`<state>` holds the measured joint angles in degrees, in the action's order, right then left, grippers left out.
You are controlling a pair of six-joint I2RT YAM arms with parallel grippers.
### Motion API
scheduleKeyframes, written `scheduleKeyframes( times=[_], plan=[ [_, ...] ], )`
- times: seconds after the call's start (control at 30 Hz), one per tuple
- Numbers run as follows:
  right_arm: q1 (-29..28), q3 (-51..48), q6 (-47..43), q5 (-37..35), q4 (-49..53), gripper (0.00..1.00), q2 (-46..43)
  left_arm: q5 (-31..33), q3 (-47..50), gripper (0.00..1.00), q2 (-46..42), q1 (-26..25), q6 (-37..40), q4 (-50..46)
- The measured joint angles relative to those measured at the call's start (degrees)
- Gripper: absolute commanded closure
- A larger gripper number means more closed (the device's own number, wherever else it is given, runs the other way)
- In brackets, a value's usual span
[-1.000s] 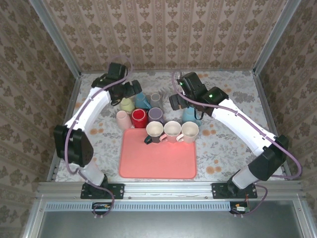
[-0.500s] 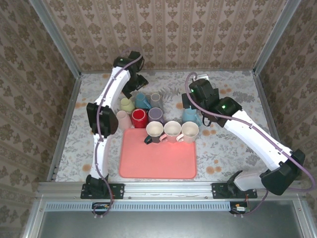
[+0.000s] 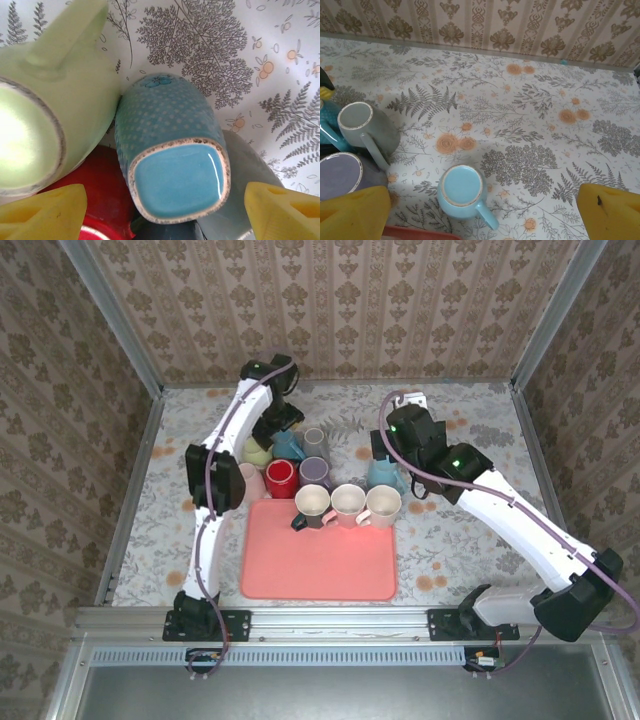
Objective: Turn the mug right side up
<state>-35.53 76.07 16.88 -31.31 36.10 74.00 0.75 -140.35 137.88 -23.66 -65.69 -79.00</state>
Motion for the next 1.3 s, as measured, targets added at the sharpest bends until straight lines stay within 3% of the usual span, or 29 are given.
scheduleKeyframes(
  times=[0.33, 0.5, 0.77, 1.3],
  plan=[
    [-0.8, -1.6, -0.2, 0.0, -0.3, 0.03, -1.0, -0.3, -0.8, 0.23, 1.7, 0.1, -1.3, 1.0],
    [-1.1, -1.6, -0.2, 0.0, -0.3, 0.03, -1.0, -0.5, -0.9, 0.33, 3.1, 0.3, -1.9, 1.6],
    [-1.7, -1.6, -0.4, 0.0, -0.3, 0.03, -0.9, -0.5, -1.4, 0.59, 3.0, 0.5, -2.2, 1.8],
    [-3.7, -0.8, -1.5, 0.0, -0.1, 0.03, -1.5, -0.6, 0.9, 0.64, -3.1, 2.0, -1.2, 5.9]
  ],
)
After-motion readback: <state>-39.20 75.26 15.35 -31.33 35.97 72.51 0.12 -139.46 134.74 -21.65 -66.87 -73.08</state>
